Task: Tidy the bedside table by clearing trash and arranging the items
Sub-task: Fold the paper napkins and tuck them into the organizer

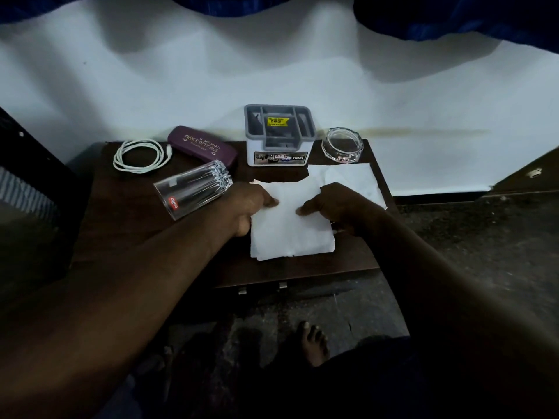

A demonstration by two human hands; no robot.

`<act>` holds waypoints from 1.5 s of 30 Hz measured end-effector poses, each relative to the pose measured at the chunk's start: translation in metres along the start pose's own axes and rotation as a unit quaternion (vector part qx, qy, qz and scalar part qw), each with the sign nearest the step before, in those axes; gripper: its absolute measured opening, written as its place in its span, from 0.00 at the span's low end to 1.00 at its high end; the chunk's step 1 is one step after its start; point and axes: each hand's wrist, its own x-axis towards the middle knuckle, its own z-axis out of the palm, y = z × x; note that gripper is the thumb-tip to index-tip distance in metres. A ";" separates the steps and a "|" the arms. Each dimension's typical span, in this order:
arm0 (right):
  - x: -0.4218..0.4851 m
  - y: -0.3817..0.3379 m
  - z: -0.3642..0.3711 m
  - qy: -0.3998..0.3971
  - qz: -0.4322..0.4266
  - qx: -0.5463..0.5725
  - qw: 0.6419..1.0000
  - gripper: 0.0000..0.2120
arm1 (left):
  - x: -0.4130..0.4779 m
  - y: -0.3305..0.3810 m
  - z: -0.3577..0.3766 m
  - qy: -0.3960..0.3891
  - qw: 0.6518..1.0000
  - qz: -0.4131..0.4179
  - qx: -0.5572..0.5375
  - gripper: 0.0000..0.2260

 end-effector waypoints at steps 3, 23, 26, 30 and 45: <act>-0.004 -0.003 -0.009 0.005 -0.019 -0.016 1.000 0.17 | -0.001 0.005 0.000 0.028 0.998 0.036 0.032 0.16; -0.016 -0.008 -0.039 -0.105 -0.249 0.364 0.891 0.14 | -0.029 0.041 0.006 -0.141 0.981 0.067 -0.113 0.17; -0.009 -0.007 -0.042 -0.014 -0.252 0.262 0.931 0.10 | -0.020 0.039 0.007 -0.078 0.989 0.083 -0.099 0.18; 0.003 0.016 -0.068 0.236 -0.166 -0.022 0.957 0.14 | -0.006 0.038 -0.003 0.045 0.991 0.117 0.050 0.14; 0.001 0.040 -0.048 0.232 -0.162 -0.366 0.887 0.11 | -0.006 0.021 -0.003 0.070 0.984 0.090 0.138 0.13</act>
